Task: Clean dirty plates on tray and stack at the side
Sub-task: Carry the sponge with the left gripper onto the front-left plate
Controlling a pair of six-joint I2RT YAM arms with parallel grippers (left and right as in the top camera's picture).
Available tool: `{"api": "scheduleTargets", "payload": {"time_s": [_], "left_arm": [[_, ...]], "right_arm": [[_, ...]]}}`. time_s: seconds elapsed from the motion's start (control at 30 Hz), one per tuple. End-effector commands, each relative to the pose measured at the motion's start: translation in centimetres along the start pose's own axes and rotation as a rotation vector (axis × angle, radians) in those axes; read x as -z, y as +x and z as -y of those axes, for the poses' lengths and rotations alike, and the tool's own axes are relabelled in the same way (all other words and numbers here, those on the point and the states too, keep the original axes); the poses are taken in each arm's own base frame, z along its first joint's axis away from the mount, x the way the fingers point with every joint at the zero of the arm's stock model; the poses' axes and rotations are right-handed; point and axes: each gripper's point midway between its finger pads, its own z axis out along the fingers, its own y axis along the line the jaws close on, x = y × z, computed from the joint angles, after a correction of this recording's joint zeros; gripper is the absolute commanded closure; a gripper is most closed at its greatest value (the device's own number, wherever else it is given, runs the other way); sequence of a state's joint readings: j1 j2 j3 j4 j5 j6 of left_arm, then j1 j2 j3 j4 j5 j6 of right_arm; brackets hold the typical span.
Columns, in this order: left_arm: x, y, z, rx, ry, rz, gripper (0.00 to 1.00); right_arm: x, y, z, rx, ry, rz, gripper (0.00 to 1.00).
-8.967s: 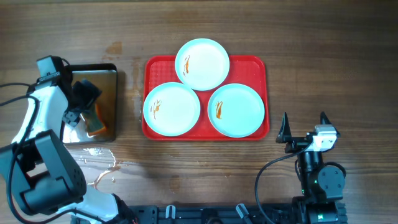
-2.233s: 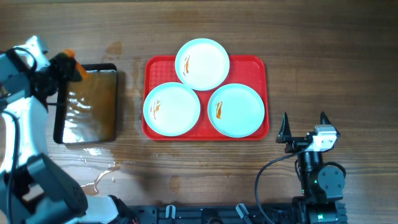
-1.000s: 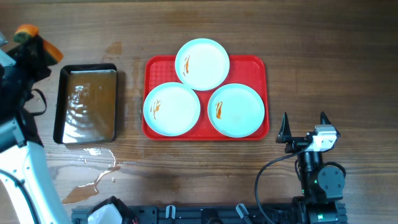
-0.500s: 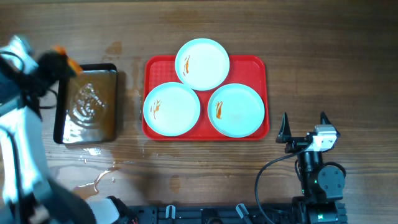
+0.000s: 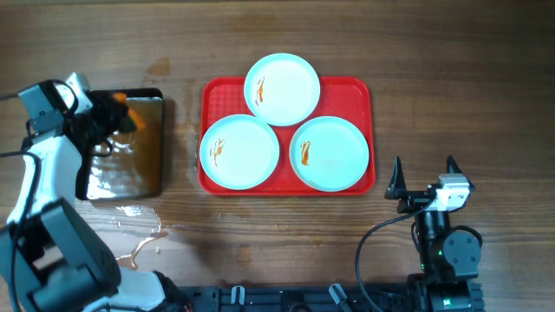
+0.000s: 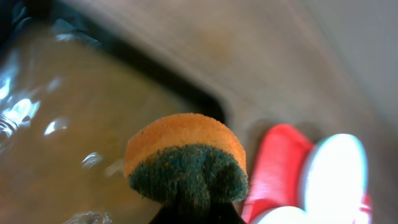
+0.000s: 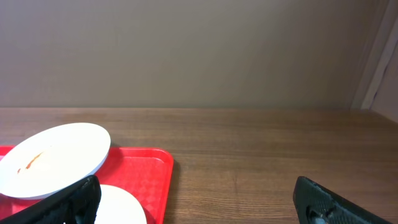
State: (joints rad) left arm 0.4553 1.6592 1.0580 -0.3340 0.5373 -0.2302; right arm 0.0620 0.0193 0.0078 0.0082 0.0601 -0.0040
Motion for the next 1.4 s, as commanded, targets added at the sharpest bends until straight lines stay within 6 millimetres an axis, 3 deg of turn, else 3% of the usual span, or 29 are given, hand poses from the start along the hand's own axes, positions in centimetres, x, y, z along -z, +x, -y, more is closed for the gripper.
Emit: {"api": "scheduleTargets", "payload": {"time_s": [0.0, 0.07, 0.13, 0.23, 0.3, 0.4, 0.6, 0.7, 0.83, 0.97, 1.2, 1.23, 1.27, 1.3, 1.33, 1.37], "left_arm": [[10.5, -5.9, 12.2, -0.259, 0.276, 0.261, 0.96], [15.1, -6.0, 16.4, -0.364, 0.333, 0.368, 0.96], [18.9, -4.5, 20.4, -0.462, 0.400, 0.440, 0.96], [19.9, -1.4, 23.5, -0.511, 0.471, 0.397, 0.96], [18.3, 2.0, 25.1, -0.517, 0.515, 0.269, 0.96], [13.3, 7.7, 25.8, -0.499, 0.499, 0.021, 0.96], [2.3, 19.5, 25.4, -0.525, 0.390, -0.433, 0.96], [-2.1, 23.1, 23.2, -0.530, 0.287, -0.554, 0.96], [-5.6, 24.8, 19.8, -0.547, 0.129, -0.592, 0.96], [-6.8, 23.3, 16.9, -0.585, -0.043, -0.526, 0.96], [-7.0, 22.9, 16.2, -0.475, -0.130, -0.488, 0.94], [-6.9, 23.1, 16.2, -0.466, -0.136, -0.493, 0.90], [-6.8, 23.3, 16.2, -0.466, -0.139, -0.500, 0.77], [-6.8, 23.4, 16.1, -0.467, -0.141, -0.504, 0.44], [-6.7, 23.5, 16.1, -0.469, -0.142, -0.507, 0.00], [-6.7, 23.6, 16.1, -0.469, -0.143, -0.509, 0.00]], "right_arm": [[0.0, -0.1, -0.3, -0.007, -0.014, 0.005, 0.00], [0.0, -0.1, -0.3, -0.007, -0.014, 0.005, 0.00], [0.0, -0.1, -0.3, -0.007, -0.014, 0.005, 0.00], [0.0, -0.1, -0.3, -0.007, -0.014, 0.005, 0.00], [0.0, -0.1, -0.3, -0.007, -0.014, 0.005, 0.00], [0.0, -0.1, -0.3, -0.007, -0.014, 0.005, 0.00], [0.0, -0.1, -0.3, -0.007, -0.014, 0.005, 0.00], [0.0, 0.0, -0.3, -0.007, -0.014, 0.004, 0.00], [0.0, 0.0, -0.3, -0.007, -0.014, 0.004, 0.00], [0.0, -0.1, -0.3, -0.007, -0.014, 0.005, 0.00], [0.0, -0.1, -0.3, -0.007, -0.014, 0.005, 0.00], [0.0, 0.0, -0.3, -0.007, -0.014, 0.004, 0.00], [0.0, -0.1, -0.3, -0.007, -0.014, 0.005, 0.00], [0.0, -0.1, -0.3, -0.007, -0.014, 0.005, 0.00], [0.0, -0.1, -0.3, -0.007, -0.014, 0.005, 0.00], [0.0, 0.0, -0.3, -0.007, -0.014, 0.004, 0.00]]}}
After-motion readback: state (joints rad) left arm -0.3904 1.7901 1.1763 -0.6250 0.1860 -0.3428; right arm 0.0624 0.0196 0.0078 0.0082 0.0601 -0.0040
